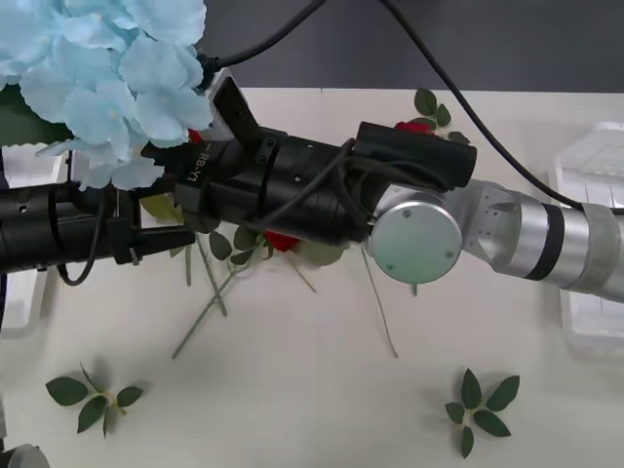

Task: Put the red flowers into the right box and the blue flowers into the left box

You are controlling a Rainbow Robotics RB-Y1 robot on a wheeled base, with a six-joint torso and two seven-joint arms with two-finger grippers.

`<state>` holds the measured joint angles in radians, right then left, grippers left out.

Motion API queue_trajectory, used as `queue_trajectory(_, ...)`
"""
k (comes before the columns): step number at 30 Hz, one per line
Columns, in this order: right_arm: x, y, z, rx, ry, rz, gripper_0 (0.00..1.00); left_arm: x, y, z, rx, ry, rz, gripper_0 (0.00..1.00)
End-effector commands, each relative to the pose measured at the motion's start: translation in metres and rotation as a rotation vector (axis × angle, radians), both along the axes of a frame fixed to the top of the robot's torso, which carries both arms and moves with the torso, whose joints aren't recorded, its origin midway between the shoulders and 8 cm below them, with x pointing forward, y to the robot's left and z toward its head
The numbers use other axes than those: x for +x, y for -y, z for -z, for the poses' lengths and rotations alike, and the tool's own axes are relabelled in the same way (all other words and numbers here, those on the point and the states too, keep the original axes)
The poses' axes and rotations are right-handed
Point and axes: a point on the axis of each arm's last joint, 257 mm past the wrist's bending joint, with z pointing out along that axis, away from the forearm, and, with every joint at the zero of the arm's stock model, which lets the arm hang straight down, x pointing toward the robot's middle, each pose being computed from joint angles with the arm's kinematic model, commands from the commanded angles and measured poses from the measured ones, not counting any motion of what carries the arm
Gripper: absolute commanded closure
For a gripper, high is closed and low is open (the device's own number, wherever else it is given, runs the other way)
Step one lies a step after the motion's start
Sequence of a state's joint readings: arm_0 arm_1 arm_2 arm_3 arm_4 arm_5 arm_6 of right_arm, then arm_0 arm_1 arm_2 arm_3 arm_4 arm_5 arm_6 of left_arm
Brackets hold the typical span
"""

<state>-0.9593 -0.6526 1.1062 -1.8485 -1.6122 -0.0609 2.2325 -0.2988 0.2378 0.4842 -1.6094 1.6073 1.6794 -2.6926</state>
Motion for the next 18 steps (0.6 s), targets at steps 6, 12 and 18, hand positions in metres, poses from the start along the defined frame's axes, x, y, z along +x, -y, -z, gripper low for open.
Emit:
queue_trajectory(6,-0.010,0.001,-0.020,0.009,0.038,-0.024,1.00,0.004,0.033,-0.008,-0.022,0.031,0.032,0.04)
queue_trajectory(12,-0.010,0.002,-0.020,0.010,0.039,-0.024,1.00,0.005,0.045,-0.009,-0.036,0.030,0.039,0.42)
queue_trajectory(18,-0.010,0.002,-0.021,0.012,0.039,-0.021,1.00,0.006,0.049,-0.008,-0.034,0.029,0.042,1.00)
